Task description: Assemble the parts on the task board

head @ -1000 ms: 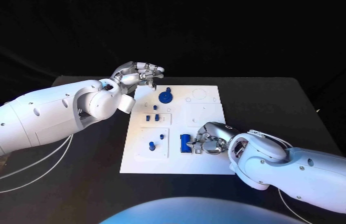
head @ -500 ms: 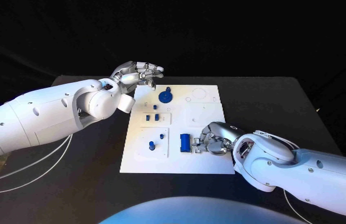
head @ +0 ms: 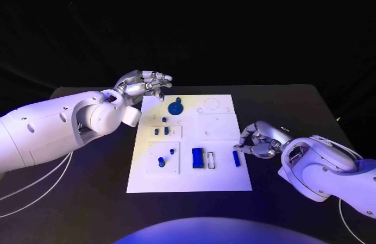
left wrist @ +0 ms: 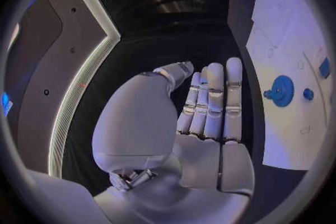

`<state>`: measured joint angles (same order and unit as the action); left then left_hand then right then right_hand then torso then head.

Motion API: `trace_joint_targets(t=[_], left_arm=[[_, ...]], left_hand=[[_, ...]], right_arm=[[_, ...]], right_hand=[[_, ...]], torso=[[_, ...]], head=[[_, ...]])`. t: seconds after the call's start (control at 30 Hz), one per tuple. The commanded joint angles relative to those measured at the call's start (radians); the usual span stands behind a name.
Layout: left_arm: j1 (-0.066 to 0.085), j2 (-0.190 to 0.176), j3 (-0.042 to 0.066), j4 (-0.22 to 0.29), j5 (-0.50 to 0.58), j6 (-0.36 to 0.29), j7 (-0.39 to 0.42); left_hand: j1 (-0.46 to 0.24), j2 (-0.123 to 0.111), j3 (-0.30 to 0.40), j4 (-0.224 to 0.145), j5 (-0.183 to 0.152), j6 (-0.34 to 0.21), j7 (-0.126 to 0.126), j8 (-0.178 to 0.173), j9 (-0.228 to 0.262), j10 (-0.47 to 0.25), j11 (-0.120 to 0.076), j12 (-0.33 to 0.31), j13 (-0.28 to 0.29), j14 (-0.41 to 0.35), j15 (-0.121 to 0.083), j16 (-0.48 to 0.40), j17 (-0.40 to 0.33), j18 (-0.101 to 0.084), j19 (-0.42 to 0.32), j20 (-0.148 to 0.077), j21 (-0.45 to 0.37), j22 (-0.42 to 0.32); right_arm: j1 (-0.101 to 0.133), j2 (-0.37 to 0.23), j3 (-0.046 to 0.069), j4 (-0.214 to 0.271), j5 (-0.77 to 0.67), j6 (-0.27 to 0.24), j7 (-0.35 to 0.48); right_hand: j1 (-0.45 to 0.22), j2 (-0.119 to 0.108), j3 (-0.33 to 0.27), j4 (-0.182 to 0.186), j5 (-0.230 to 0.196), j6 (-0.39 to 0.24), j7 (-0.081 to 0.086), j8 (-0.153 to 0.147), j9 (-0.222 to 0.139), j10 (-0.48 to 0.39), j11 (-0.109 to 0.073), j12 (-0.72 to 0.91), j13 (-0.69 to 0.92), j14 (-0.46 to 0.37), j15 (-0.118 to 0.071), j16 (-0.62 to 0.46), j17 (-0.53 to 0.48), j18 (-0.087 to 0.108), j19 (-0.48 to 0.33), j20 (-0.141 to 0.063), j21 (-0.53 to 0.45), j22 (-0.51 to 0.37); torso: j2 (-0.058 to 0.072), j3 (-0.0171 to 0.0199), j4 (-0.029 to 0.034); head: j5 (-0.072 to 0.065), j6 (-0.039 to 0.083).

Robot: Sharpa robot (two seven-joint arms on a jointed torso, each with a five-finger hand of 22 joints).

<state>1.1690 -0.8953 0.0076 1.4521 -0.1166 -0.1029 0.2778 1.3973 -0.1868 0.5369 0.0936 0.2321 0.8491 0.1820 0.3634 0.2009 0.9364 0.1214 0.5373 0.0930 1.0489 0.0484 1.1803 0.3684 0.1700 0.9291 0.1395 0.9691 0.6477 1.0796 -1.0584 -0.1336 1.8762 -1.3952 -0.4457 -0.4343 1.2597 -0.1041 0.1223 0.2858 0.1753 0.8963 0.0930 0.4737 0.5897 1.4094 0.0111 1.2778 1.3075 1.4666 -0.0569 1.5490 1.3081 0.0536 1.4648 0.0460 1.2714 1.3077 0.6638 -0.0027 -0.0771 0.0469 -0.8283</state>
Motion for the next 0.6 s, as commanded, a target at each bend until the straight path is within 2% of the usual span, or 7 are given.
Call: trace_joint_targets(t=[0.03, 0.23, 0.47, 0.6], left_arm=[[0.000, 0.000, 0.000, 0.003, 0.000, 0.017, 0.019], [0.000, 0.000, 0.000, 0.003, 0.000, 0.018, 0.019], [0.000, 0.000, 0.000, 0.003, 0.000, 0.019, 0.018], [0.000, -0.001, 0.000, 0.003, 0.000, 0.019, 0.016]], left_hand=[[-0.012, -0.001, 0.000, -0.006, -0.001, 0.001, 0.007, -0.003, 0.002, -0.004, 0.001, -0.006, 0.000, -0.005, 0.000, -0.006, 0.000, 0.015, 0.002, 0.004, -0.005, -0.001], [-0.012, -0.001, 0.000, -0.006, -0.001, 0.001, 0.007, -0.003, 0.002, -0.004, 0.001, -0.006, 0.000, -0.005, 0.000, -0.006, 0.000, 0.015, 0.002, 0.004, -0.005, -0.001], [-0.012, -0.001, 0.000, -0.006, -0.001, 0.001, 0.007, -0.003, 0.002, -0.004, 0.001, -0.006, 0.000, -0.005, 0.000, -0.006, 0.000, 0.015, 0.002, 0.004, -0.005, -0.001], [-0.012, -0.001, 0.000, -0.006, -0.001, 0.001, 0.007, -0.003, 0.002, -0.004, 0.001, -0.006, 0.000, -0.005, 0.000, -0.006, 0.000, 0.015, 0.002, 0.004, -0.005, -0.001]], right_arm=[[-0.001, -0.021, -0.001, 0.005, -0.012, 0.006, 0.016], [-0.013, -0.036, -0.003, 0.005, -0.051, 0.030, -0.006], [-0.039, -0.011, -0.004, -0.005, -0.067, 0.039, -0.020], [-0.055, 0.005, -0.005, -0.013, -0.072, 0.036, -0.023]], right_hand=[[0.005, -0.007, 0.008, -0.002, -0.006, -0.006, 0.001, -0.005, -0.001, -0.005, 0.006, -0.008, 0.034, 0.086, 0.007, -0.006, 0.178, 0.002, 0.012, 0.009, -0.002, 0.188], [0.007, -0.010, 0.008, 0.001, -0.010, 0.013, -0.002, -0.003, 0.001, -0.004, 0.004, -0.007, 0.034, 0.086, 0.007, -0.007, 0.176, 0.002, 0.013, 0.011, -0.001, 0.188], [0.003, -0.011, 0.006, 0.004, -0.012, 0.021, -0.003, -0.001, 0.001, -0.005, 0.003, -0.009, 0.033, 0.085, 0.007, -0.008, 0.172, 0.003, 0.012, 0.011, -0.006, 0.187], [-0.001, -0.011, 0.005, 0.005, -0.014, 0.022, -0.003, -0.002, 0.001, -0.006, 0.003, -0.011, 0.032, 0.085, 0.007, -0.009, 0.169, 0.003, 0.011, 0.011, -0.009, 0.186]], torso=[[0.001, 0.0011, -0.0005], [0.000, 0.0011, 0.0011], [0.002, 0.0005, 0.0042], [0.003, 0.0007, 0.0056]], head=[[-0.010, 0.002], [-0.010, 0.001], [-0.009, 0.002], [-0.003, 0.001]])
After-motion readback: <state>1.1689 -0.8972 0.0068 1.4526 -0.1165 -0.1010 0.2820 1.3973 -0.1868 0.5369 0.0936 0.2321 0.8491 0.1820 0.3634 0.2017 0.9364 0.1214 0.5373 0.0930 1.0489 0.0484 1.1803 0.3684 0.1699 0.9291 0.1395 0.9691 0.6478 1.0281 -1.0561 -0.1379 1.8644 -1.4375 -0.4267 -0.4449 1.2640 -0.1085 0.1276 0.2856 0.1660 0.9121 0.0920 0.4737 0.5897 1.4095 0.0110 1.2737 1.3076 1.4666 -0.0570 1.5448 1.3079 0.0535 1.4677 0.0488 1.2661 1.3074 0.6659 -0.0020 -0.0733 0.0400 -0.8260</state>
